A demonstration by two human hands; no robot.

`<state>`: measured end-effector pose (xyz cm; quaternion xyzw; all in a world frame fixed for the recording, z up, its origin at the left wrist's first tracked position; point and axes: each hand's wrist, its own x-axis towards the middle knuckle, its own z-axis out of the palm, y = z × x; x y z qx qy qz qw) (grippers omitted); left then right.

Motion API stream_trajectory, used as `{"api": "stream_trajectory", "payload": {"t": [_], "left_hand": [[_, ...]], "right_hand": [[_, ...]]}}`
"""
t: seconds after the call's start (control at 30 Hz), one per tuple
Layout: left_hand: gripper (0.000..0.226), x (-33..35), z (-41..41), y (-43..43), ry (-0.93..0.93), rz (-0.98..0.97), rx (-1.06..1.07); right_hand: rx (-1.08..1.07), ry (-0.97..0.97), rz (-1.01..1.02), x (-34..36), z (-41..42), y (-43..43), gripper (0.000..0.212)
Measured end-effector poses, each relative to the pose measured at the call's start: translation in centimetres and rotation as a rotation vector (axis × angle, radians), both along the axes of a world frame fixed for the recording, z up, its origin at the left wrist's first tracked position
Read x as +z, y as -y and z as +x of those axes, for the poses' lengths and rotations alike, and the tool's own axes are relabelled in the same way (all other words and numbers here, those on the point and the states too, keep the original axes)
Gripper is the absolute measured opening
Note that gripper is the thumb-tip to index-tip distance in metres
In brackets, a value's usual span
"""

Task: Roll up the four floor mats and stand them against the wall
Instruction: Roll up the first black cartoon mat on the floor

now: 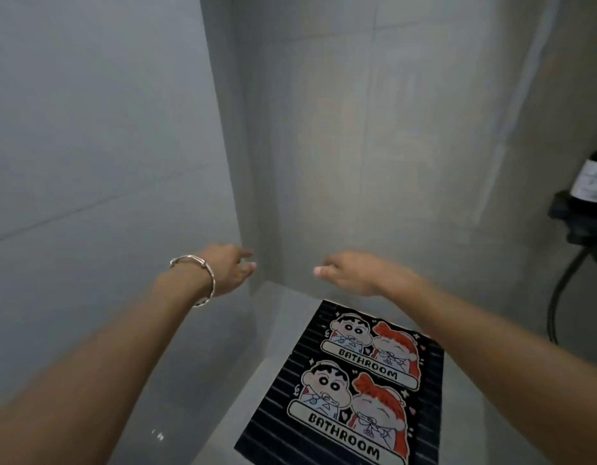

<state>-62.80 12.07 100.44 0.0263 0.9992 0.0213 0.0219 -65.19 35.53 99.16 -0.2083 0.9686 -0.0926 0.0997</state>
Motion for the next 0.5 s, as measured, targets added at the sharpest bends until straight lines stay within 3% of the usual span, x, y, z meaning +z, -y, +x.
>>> {"api": "stream_trajectory", "payload": {"t": [0.5], "left_hand": [[0.043, 3.5, -8.8, -10.8, -0.066, -0.057, -0.054]], "right_hand": [[-0.04, -0.052, -0.044, 3.0, -8.2, -9.6, 0.055]]}}
